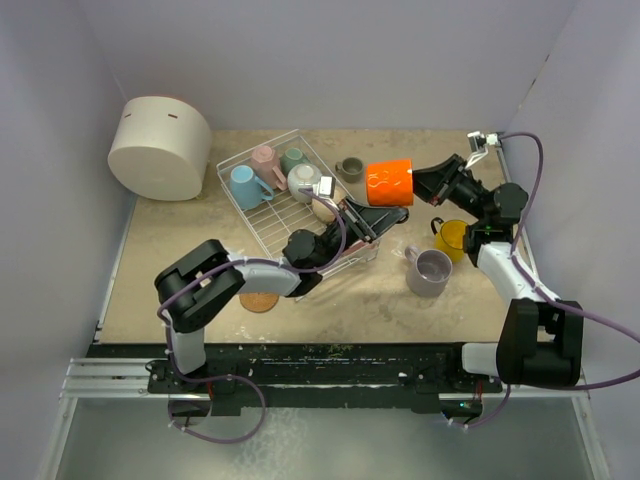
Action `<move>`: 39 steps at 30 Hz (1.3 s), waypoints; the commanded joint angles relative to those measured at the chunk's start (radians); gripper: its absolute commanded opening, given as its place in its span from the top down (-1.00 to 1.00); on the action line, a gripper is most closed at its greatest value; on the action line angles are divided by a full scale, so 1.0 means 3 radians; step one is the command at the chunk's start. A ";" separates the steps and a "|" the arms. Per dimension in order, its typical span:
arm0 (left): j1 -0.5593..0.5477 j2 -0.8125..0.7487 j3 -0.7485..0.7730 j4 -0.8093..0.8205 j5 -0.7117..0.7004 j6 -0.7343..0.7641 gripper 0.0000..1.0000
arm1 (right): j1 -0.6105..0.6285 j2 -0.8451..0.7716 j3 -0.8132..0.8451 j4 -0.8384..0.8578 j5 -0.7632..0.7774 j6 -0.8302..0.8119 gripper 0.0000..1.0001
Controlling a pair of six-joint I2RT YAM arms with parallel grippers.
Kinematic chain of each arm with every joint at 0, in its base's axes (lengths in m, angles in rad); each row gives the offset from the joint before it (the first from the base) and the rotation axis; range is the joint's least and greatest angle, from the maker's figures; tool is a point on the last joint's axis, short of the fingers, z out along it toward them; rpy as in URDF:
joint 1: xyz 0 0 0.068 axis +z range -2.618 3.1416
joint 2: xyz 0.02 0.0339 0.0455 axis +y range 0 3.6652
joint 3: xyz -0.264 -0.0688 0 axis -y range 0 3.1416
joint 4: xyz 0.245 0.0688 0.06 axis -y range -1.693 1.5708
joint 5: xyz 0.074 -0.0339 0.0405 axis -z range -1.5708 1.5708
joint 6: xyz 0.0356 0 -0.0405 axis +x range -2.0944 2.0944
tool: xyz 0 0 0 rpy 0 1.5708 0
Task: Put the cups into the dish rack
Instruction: Turn the cup upside down in the dish rack.
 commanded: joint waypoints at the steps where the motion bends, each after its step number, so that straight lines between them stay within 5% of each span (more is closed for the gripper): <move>1: 0.0133 -0.0289 -0.0091 0.0338 -0.0069 0.0178 1.00 | 0.0019 -0.0146 0.0115 0.0069 -0.0039 -0.0287 0.50; 4: 0.0181 -0.0383 -0.0152 0.0349 -0.0044 0.0191 1.00 | 0.0019 -0.0174 0.0132 -0.0021 -0.0067 -0.0442 0.29; 7: 0.0225 -0.0482 -0.0228 0.0342 -0.0043 0.0220 1.00 | 0.0019 -0.0179 0.0155 -0.0128 -0.0093 -0.0588 -0.25; 10: 0.0279 -0.0584 -0.0320 0.0327 -0.0048 0.0234 1.00 | 0.0019 -0.0157 0.0192 -0.0193 -0.0157 -0.0678 -0.44; 27: 0.0580 -0.1704 -0.1105 -0.0635 -0.0153 0.0619 1.00 | 0.0014 -0.0335 0.0388 -0.0928 -0.0303 -0.1558 -0.50; 39: 0.1046 -0.2800 -0.1148 -0.2778 -0.0246 0.1091 1.00 | 0.0013 -0.0300 0.0409 -0.1087 -0.0269 -0.1759 -0.50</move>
